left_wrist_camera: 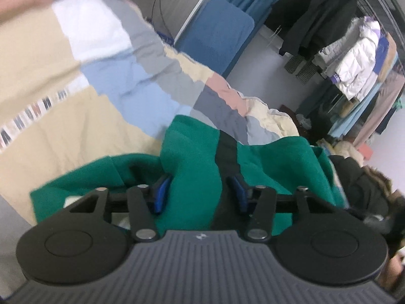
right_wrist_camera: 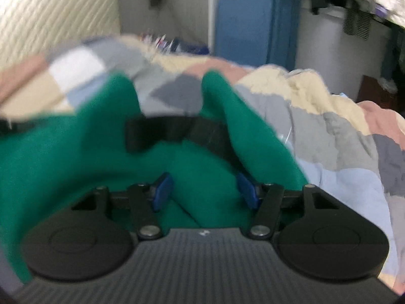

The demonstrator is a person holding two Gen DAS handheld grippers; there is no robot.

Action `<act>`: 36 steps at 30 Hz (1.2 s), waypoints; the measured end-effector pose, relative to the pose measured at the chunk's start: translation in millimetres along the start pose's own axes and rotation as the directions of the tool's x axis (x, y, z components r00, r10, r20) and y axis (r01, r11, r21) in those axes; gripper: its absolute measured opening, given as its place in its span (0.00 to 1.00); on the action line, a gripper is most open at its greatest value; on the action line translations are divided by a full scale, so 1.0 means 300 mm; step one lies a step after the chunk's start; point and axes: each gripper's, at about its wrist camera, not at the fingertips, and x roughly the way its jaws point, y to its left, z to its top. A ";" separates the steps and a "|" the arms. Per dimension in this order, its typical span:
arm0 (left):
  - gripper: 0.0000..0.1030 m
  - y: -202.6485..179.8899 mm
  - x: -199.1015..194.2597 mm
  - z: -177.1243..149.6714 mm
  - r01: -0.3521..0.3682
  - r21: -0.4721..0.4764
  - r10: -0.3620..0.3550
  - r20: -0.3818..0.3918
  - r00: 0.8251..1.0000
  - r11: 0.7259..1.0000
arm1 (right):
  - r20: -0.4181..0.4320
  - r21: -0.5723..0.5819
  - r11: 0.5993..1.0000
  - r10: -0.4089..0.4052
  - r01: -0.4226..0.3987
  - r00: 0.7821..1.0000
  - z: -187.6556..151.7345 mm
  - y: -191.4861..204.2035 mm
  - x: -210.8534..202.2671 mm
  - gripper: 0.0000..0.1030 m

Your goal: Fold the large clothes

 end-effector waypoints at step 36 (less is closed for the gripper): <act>0.13 0.079 -0.025 -0.025 -0.170 0.018 0.170 0.014 0.985 0.985 | -0.137 0.376 0.850 -0.341 0.368 0.930 -0.055 -0.441 0.139 0.11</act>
